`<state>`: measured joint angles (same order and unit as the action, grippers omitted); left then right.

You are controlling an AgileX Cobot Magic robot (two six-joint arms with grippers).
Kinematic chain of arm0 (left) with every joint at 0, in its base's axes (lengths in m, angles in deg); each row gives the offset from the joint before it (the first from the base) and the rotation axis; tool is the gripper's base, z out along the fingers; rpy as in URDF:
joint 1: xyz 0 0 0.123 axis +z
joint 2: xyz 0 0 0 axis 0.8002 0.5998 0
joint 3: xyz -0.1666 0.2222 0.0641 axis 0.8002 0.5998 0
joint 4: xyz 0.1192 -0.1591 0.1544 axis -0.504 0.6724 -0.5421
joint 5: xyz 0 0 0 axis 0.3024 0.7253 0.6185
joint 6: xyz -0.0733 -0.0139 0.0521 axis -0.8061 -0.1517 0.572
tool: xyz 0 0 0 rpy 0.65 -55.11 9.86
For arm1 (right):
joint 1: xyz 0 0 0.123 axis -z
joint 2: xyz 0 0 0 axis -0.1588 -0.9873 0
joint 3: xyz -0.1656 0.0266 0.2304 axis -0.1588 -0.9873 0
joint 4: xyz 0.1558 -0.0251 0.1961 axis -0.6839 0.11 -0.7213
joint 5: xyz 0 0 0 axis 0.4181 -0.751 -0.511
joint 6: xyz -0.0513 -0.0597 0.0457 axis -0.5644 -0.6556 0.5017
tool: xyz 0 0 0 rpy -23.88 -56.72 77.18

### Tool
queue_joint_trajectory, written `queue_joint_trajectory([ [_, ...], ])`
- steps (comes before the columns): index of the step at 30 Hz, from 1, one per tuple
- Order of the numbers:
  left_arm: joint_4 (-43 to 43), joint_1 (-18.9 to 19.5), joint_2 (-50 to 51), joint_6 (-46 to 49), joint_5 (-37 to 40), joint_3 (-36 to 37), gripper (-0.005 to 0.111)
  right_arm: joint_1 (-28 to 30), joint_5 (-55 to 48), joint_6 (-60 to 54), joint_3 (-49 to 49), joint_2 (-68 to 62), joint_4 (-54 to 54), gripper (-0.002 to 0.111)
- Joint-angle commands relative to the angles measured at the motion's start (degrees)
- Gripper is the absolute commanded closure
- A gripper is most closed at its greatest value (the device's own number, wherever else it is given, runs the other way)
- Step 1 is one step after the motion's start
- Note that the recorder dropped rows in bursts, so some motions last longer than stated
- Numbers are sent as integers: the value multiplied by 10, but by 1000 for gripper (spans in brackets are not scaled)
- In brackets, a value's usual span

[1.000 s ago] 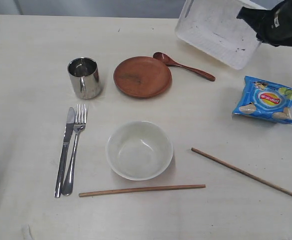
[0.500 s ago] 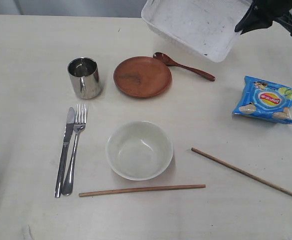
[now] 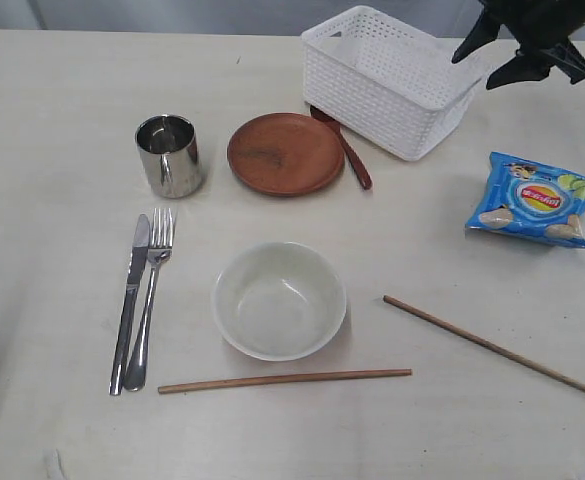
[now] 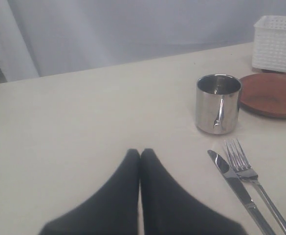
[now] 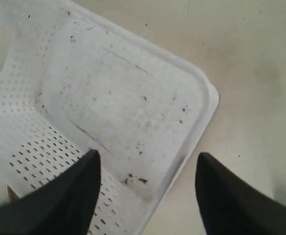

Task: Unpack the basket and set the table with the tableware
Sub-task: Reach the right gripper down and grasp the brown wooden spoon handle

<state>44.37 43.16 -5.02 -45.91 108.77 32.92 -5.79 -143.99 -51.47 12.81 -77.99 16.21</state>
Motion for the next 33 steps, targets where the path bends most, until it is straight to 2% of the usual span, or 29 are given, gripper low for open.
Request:
queue_joint_trajectory([
  [1, 1, 1, -2, 0, -3, 1, 107, 5, 11, -24, 5, 22, -1, 55],
  [7, 1, 1, -2, 0, -3, 1, 107, 5, 22, -74, 5, 84, -1, 58],
  [10, 1, 1, -2, 0, -3, 1, 107, -1, -15, -110, 5, 119, -1, 61],
  [12, 1, 1, -2, 0, -3, 1, 107, -13, -53, -147, 2, 137, 3, 63],
  [16, 1, 1, -2, 0, -3, 1, 107, -47, -71, -153, -43, 178, 33, 67],
  [22, 1, 1, -2, 0, -3, 1, 107, -134, -19, -176, -183, 248, 33, 67],
  [27, 1, 1, -2, 0, -3, 1, 107, -216, 49, -174, -258, 239, 64, 67],
  [33, 1, 1, -2, 0, -3, 1, 107, -236, 104, -140, -261, 186, 75, 67],
])
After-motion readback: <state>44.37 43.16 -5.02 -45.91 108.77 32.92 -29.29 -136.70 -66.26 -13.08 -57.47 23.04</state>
